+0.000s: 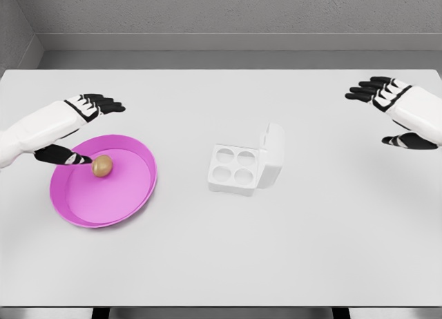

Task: Pack egg into the box and close the box lid

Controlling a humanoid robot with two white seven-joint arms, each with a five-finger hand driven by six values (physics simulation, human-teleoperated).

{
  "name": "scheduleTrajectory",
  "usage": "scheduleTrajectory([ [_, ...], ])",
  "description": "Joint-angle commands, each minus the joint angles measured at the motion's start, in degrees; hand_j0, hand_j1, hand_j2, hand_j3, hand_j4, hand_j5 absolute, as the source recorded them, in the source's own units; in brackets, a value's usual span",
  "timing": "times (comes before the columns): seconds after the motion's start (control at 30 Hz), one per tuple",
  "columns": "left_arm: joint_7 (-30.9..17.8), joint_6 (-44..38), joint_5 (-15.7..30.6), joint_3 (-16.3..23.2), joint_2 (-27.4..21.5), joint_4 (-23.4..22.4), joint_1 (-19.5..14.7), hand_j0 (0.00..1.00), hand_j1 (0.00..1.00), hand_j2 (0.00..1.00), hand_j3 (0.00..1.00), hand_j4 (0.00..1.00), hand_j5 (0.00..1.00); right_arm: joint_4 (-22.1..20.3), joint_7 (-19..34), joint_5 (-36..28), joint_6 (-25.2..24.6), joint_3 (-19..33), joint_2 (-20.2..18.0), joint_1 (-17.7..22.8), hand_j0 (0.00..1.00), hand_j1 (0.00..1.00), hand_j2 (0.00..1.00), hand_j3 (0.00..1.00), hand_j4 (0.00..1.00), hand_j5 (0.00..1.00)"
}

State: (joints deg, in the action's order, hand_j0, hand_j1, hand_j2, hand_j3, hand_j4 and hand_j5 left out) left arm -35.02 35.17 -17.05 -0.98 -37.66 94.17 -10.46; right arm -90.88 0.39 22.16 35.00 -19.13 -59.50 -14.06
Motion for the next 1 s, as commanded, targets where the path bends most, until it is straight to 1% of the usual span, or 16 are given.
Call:
scheduleTrajectory([
  [0.0, 0.02, -0.17, -1.23, -0.33, 0.30, -0.13, 0.09, 1.00, 1.00, 1.00, 1.00, 1.00, 1.00, -0.35, -0.04, -0.27, 0.00, -0.21, -0.17, 0.00, 1.00, 1.00, 1.00, 1.00, 1.00, 1.00],
  [0.07, 0.02, -0.17, -1.32, -0.25, 0.48, -0.04, 0.26, 1.00, 1.00, 1.00, 1.00, 1.00, 1.00, -0.44, 0.05, -0.36, 0.00, -0.29, -0.09, 0.00, 1.00, 1.00, 1.00, 1.00, 1.00, 1.00],
  [0.1, 0.02, -0.17, -1.32, -0.33, -0.66, -0.13, 1.14, 1.00, 1.00, 1.00, 1.00, 1.00, 1.00, -0.44, -0.04, -0.36, 0.00, -0.21, -0.09, 0.00, 1.00, 1.00, 1.00, 1.00, 1.00, 1.00],
  [0.23, 0.02, -0.17, -0.71, -0.60, -8.57, 0.66, 0.97, 1.00, 1.00, 1.00, 1.00, 1.00, 1.00, -0.35, 0.05, -0.27, 0.00, 0.06, -0.26, -0.88, 1.00, 1.00, 1.00, 1.00, 1.00, 1.00],
  [0.27, 0.02, -0.17, 0.87, -0.42, -11.12, 1.63, 0.88, 1.00, 1.00, 1.00, 1.00, 1.00, 1.00, -0.35, 0.05, -0.27, 0.00, 0.15, -0.26, -1.41, 1.00, 1.00, 1.00, 1.00, 1.00, 1.00],
  [0.33, 0.02, -0.17, 8.52, 0.28, -14.81, 3.47, 0.88, 1.00, 1.00, 1.00, 1.00, 1.00, 1.00, -0.35, 0.05, -0.27, 0.00, 0.23, 0.26, -3.08, 1.00, 1.00, 1.00, 1.00, 1.00, 1.00],
  [0.4, 0.02, -0.17, 10.02, 0.28, -15.43, 6.02, 0.79, 1.00, 1.00, 1.00, 1.00, 1.00, 1.00, -0.35, 0.05, -0.27, 0.00, 0.23, 0.62, -3.60, 1.00, 1.00, 1.00, 1.00, 1.00, 1.00],
  [0.43, 0.02, -0.17, 11.24, 0.28, -17.27, 6.20, 0.44, 1.00, 1.00, 1.00, 1.00, 1.00, 1.00, -0.53, 0.66, -0.27, 0.00, 0.23, 0.27, -3.52, 1.00, 1.00, 1.00, 1.00, 1.00, 1.00],
  [0.5, 0.02, -0.17, 12.04, 1.07, -19.47, 6.38, 0.00, 1.00, 1.00, 1.00, 1.00, 1.00, 1.00, -1.41, 7.87, -0.27, 0.00, 0.32, 0.27, -4.13, 1.00, 1.00, 1.00, 1.00, 1.00, 1.00],
  [0.53, 0.02, -0.17, 11.95, 3.53, -20.53, 6.29, -0.35, 1.00, 1.00, 1.00, 1.00, 1.00, 1.00, -1.49, 10.24, -0.36, 0.00, 0.41, 0.35, -4.13, 1.00, 1.00, 1.00, 1.00, 1.00, 1.00],
  [0.6, 0.02, -0.17, 11.69, 6.52, -20.35, 5.41, -0.70, 1.00, 1.00, 1.00, 1.00, 1.00, 1.00, -1.41, 10.33, -0.27, 0.00, 0.41, 0.27, -4.22, 1.00, 1.00, 1.00, 1.00, 1.00, 1.00],
  [0.7, 0.02, -1.76, 11.51, 8.98, -19.82, 5.06, -0.88, 1.00, 1.00, 1.00, 1.00, 1.00, 1.00, -0.79, 10.42, 0.26, 0.00, 0.32, 0.35, -4.04, 1.00, 1.00, 1.00, 1.00, 1.00, 1.00],
  [0.77, 0.02, -4.05, 8.96, 10.21, -19.73, 5.14, -0.97, 1.00, 1.00, 1.00, 1.00, 1.00, 1.00, 0.44, 10.60, 0.61, 0.00, -0.29, 0.53, -3.69, 1.00, 1.00, 1.00, 1.00, 1.00, 1.00],
  [0.83, 0.02, -4.14, 8.70, 11.44, -19.47, 5.23, -0.97, 0.99, 0.99, 0.99, 0.99, 0.99, 0.99, 0.62, 10.77, 1.05, 0.00, -0.90, 0.79, -3.60, 1.00, 1.00, 1.00, 1.00, 1.00, 1.00],
  [0.9, 0.02, -10.11, 8.79, 11.44, -18.77, 4.97, -1.05, 0.98, 0.98, 0.98, 0.98, 0.98, 0.98, 0.70, 10.86, 1.05, 0.00, -1.96, 0.71, -3.69, 1.00, 1.00, 1.00, 1.00, 1.00, 1.00],
  [0.97, 0.02, -14.68, 8.96, 11.53, -18.07, 4.97, -1.05, 0.98, 0.98, 0.98, 0.98, 0.98, 0.98, 0.70, 15.16, 1.22, 0.00, -2.14, 0.71, -3.69, 1.00, 1.00, 1.00, 1.00, 1.00, 1.00],
])
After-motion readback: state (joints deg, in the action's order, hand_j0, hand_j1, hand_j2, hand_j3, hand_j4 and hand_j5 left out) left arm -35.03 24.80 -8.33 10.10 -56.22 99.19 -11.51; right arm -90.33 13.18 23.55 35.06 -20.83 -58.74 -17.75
